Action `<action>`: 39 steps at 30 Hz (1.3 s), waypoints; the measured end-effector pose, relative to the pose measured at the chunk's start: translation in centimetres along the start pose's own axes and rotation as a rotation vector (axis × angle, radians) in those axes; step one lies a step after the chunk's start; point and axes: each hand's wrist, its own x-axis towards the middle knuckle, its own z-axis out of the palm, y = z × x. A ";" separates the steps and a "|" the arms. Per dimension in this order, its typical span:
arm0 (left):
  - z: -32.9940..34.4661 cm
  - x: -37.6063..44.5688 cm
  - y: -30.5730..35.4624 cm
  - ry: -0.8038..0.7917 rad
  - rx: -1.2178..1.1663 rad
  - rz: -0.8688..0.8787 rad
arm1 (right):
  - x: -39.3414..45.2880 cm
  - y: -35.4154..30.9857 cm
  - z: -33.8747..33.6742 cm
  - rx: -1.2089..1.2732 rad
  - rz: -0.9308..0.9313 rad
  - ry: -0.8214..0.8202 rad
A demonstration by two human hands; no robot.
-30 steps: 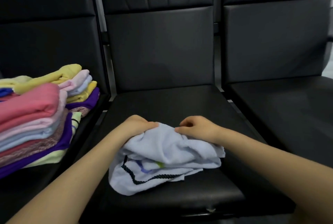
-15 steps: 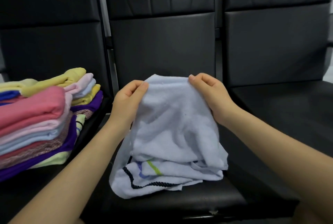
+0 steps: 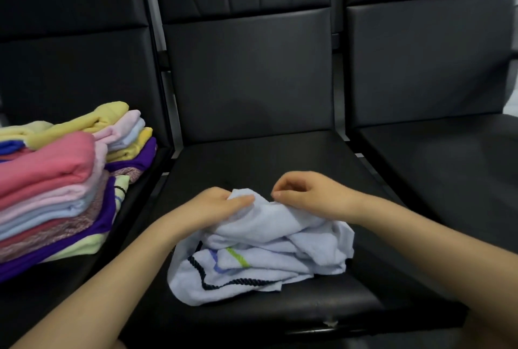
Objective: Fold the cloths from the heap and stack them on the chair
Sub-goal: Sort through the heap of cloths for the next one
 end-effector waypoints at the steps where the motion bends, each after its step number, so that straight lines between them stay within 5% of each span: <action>1: 0.3 0.0 0.0 -0.003 0.043 0.037 | 0.0 0.5 -0.2 -0.039 0.031 0.056; 6: 0.6 0.2 0.5 0.212 -0.382 0.042 | 0.2 2.6 0.3 -0.021 0.283 0.028; 10: 0.3 0.6 -0.2 0.312 -0.692 0.122 | 0.4 2.4 1.0 0.213 0.261 -0.152; 15: -2.1 0.6 0.1 0.208 -1.315 0.188 | 0.8 0.8 0.8 0.556 0.140 0.059; 19: -3.2 -0.6 0.5 0.232 -1.294 0.366 | 1.3 -1.1 -2.2 0.744 -0.037 0.376; 24: -2.4 -1.1 0.9 0.229 -1.187 0.334 | 0.3 -1.5 -4.8 0.185 -0.271 0.663; 27: -2.7 -1.4 0.6 0.109 -1.149 0.394 | -0.6 -0.9 -4.9 0.085 -0.345 0.778; 29: -3.0 -1.5 0.3 -0.045 -1.089 0.394 | -1.1 -1.0 -5.0 0.117 -0.364 0.674; 33: -1.8 -0.9 -0.6 -0.341 -0.708 0.063 | -2.1 -0.3 -4.8 -0.089 -0.065 -0.218; 35: -0.9 0.0 -1.0 -0.305 -0.501 -0.049 | -2.5 0.6 -4.4 -0.135 0.113 -0.516; 37: -0.2 0.6 -0.8 -0.163 -0.337 -0.082 | -2.5 1.2 -3.9 -0.046 0.128 -0.463; 39: 0.5 1.1 -0.3 -0.044 -0.217 -0.062 | -2.1 1.8 -3.5 0.058 0.089 -0.225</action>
